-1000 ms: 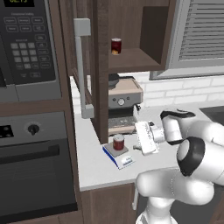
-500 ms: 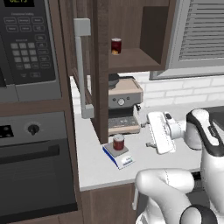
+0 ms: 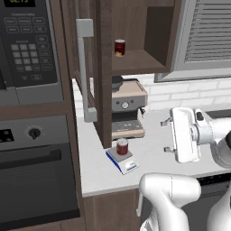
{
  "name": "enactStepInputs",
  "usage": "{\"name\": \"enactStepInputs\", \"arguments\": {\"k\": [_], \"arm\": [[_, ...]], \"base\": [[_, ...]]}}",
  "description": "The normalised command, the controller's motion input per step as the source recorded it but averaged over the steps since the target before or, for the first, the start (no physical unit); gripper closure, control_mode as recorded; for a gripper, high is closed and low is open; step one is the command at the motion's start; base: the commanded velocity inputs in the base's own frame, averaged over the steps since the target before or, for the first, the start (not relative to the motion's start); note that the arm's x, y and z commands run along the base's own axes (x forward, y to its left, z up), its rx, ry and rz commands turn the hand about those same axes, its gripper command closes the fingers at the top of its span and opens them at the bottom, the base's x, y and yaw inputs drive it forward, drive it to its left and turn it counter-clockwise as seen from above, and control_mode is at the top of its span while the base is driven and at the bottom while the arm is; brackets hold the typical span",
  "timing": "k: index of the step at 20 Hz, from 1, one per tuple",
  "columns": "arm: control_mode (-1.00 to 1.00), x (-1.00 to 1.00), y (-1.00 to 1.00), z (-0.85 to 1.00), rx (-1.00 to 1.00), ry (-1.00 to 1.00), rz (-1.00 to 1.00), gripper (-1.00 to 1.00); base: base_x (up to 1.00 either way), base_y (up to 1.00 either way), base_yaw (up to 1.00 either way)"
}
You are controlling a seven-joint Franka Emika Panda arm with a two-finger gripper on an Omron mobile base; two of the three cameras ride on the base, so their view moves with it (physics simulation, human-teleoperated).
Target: Pick the canned food and place it on the digital scale for weighing, and close the cabinet.
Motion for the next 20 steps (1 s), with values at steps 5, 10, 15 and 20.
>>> {"name": "enactStepInputs", "arguments": {"k": [5, 10, 15, 20], "arm": [[-1.00, -0.87, 0.09, 1.00, -0.01, -0.36, 0.00, -1.00], [-1.00, -0.87, 0.72, 0.73, 0.00, -0.30, -0.03, -1.00], [-1.00, -0.99, 0.93, 0.25, 0.00, -0.44, -0.17, -1.00], [-1.00, -0.81, 1.00, 0.00, 0.00, -0.47, -0.17, -1.00]], "base": [[0.00, 0.00, 0.00], [0.00, 0.00, 0.00], [0.00, 0.00, 0.00], [0.00, 0.00, 0.00]]}}
